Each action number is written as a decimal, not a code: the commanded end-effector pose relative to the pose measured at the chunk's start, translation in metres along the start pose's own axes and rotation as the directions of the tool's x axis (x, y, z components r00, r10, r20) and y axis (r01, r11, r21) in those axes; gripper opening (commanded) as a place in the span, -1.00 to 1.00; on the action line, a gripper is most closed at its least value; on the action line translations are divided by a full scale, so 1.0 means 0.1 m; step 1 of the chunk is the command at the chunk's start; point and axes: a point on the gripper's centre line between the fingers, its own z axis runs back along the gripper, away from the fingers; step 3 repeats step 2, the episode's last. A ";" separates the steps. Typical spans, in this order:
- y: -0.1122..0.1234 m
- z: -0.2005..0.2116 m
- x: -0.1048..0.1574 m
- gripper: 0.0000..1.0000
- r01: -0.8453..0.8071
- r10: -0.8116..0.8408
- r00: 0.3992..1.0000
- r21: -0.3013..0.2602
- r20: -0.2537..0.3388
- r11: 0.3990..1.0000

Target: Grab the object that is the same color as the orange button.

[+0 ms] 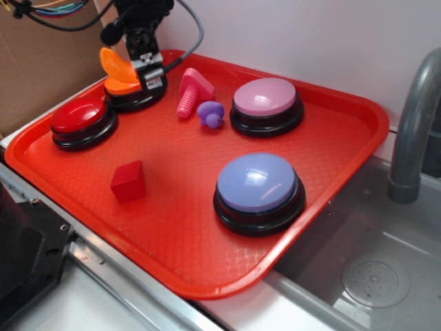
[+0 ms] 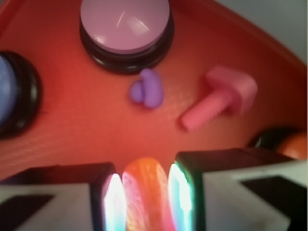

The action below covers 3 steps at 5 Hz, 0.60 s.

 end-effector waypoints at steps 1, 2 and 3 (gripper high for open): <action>-0.32 0.38 0.20 -1.00 -0.324 0.324 0.946 0.082 0.015 0.942; -0.23 0.33 0.19 -1.00 -0.377 0.382 0.924 0.112 -0.024 0.919; -0.23 0.33 0.19 -1.00 -0.377 0.382 0.924 0.112 -0.024 0.919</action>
